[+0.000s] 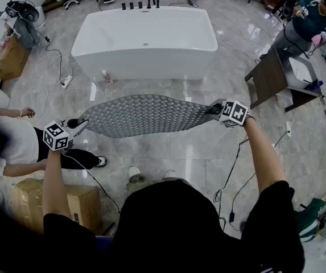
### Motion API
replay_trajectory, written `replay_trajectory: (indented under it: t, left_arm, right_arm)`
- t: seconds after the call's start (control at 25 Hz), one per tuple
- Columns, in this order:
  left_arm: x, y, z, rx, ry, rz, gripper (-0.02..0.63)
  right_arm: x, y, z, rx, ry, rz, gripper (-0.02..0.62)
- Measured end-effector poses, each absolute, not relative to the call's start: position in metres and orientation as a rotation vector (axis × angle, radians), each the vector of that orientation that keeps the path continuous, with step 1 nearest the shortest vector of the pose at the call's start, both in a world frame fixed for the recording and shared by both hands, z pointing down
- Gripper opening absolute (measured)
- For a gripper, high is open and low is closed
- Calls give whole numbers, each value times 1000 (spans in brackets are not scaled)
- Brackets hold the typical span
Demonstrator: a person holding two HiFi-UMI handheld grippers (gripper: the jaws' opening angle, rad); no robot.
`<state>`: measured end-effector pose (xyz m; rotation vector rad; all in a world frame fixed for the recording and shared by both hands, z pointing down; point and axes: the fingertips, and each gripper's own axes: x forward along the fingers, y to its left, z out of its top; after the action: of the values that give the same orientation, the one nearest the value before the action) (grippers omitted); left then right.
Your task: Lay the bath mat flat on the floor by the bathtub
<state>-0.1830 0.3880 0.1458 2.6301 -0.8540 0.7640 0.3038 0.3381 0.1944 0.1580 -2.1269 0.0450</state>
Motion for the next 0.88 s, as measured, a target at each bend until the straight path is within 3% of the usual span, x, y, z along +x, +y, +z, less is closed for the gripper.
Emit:
replay_trajectory:
  t: [0.88]
  left_arm:
    - [-159, 331, 164, 2617, -881, 740, 23]
  right_arm:
    - [333, 289, 215, 262, -2148, 105, 23]
